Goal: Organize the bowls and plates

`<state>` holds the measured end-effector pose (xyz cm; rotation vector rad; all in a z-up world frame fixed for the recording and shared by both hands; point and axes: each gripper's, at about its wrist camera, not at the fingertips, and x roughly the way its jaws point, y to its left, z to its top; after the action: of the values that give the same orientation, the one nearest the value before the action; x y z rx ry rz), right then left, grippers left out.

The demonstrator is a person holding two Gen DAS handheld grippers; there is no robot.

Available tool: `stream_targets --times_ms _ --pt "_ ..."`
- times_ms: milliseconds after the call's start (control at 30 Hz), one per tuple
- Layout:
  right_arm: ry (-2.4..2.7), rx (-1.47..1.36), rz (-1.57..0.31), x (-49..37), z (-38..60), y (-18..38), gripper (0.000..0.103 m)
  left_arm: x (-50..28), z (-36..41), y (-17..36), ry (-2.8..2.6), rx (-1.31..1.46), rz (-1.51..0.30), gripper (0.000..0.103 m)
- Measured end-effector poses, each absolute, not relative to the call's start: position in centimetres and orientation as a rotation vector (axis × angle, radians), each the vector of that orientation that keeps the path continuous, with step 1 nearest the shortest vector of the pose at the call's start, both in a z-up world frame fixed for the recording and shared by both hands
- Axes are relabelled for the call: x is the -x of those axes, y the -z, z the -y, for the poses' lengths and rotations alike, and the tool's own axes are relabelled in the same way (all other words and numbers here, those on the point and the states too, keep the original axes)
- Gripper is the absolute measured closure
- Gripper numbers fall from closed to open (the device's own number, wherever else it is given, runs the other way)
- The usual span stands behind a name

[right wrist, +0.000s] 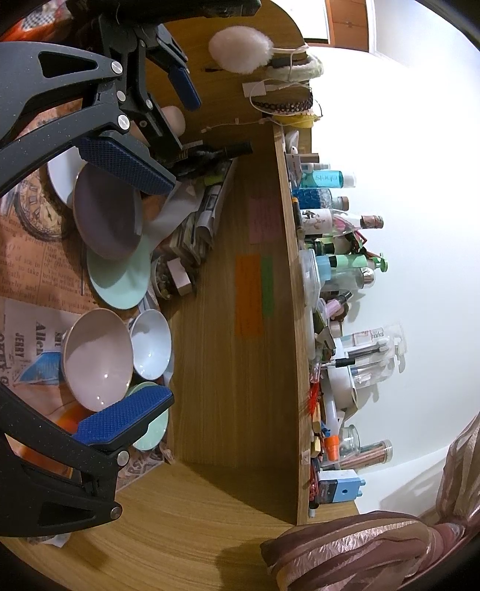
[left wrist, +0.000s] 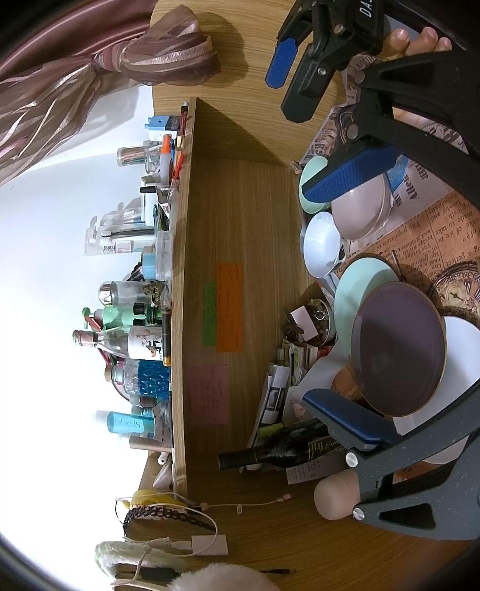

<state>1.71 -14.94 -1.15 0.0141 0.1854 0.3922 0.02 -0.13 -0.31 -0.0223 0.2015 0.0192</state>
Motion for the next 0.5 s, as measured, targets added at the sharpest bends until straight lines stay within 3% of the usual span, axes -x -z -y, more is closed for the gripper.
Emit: stream_targets --times_ms 500 --pt "-0.402 -0.025 -0.247 -3.9 13.6 2.1 0.0 -0.9 -1.3 1.1 -0.001 0.029 -0.232 0.0"
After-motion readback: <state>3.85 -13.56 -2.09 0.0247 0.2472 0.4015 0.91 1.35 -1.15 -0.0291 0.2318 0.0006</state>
